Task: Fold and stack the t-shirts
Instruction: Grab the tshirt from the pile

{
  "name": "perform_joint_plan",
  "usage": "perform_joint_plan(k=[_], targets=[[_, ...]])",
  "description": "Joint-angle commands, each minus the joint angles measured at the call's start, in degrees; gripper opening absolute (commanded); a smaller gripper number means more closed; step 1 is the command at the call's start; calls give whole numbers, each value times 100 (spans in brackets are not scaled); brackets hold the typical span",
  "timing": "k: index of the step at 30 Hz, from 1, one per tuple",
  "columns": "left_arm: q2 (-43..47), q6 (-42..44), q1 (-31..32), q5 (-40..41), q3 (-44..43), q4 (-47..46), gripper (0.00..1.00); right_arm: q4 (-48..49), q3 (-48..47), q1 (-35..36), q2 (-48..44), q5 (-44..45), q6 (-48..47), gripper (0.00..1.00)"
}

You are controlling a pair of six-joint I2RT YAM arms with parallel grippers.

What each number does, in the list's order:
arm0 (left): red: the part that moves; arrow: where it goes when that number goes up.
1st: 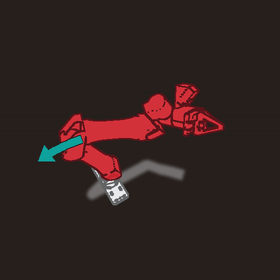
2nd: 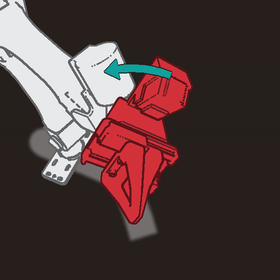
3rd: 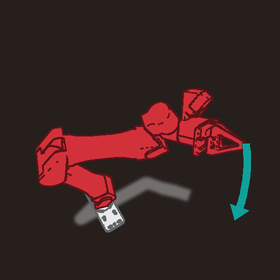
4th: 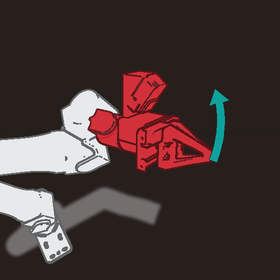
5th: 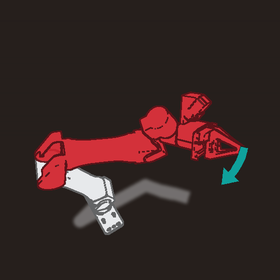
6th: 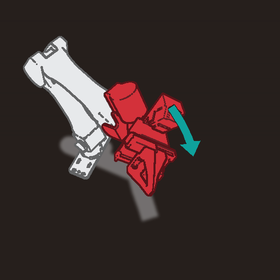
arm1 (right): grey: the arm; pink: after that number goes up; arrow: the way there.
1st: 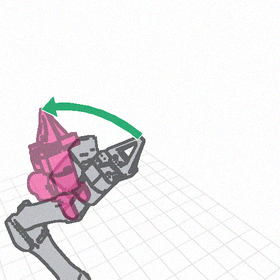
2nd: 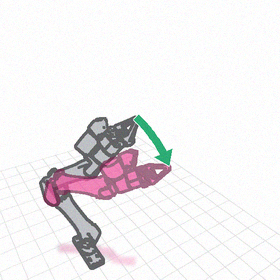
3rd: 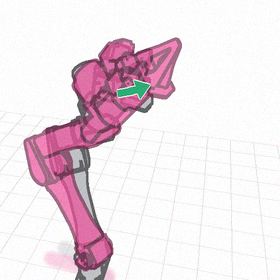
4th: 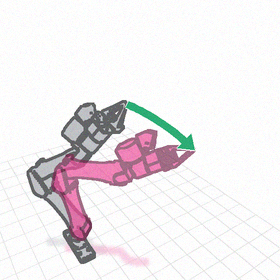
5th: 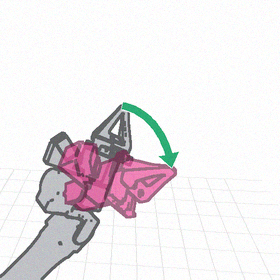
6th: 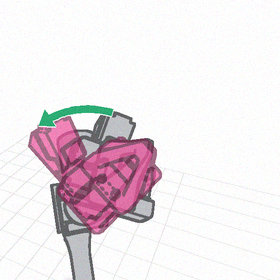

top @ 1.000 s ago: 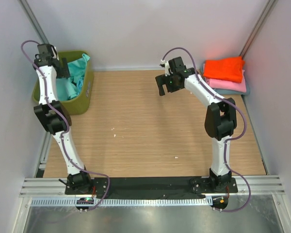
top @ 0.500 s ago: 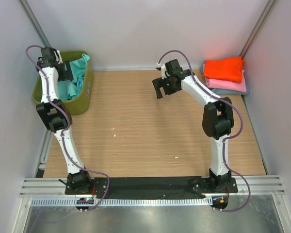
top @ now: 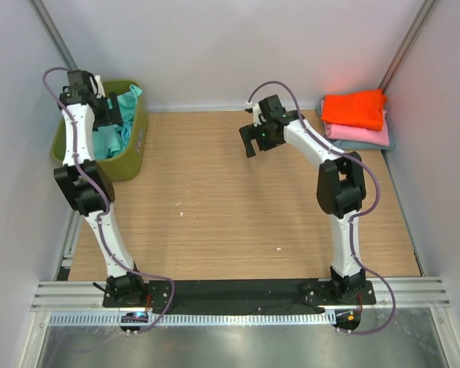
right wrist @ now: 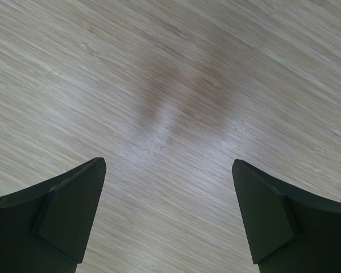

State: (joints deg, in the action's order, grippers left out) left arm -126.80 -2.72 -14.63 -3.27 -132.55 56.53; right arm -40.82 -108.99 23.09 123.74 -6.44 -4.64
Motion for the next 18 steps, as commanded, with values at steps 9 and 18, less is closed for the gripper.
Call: perform_joint_plan(k=[9,18], targets=[[-433,210,-13,90,36,148,53,56,-325,20,10,11,-72,100],[-57,237,-22,116,63,112,0,162,62,29,-271,134,-107,100]])
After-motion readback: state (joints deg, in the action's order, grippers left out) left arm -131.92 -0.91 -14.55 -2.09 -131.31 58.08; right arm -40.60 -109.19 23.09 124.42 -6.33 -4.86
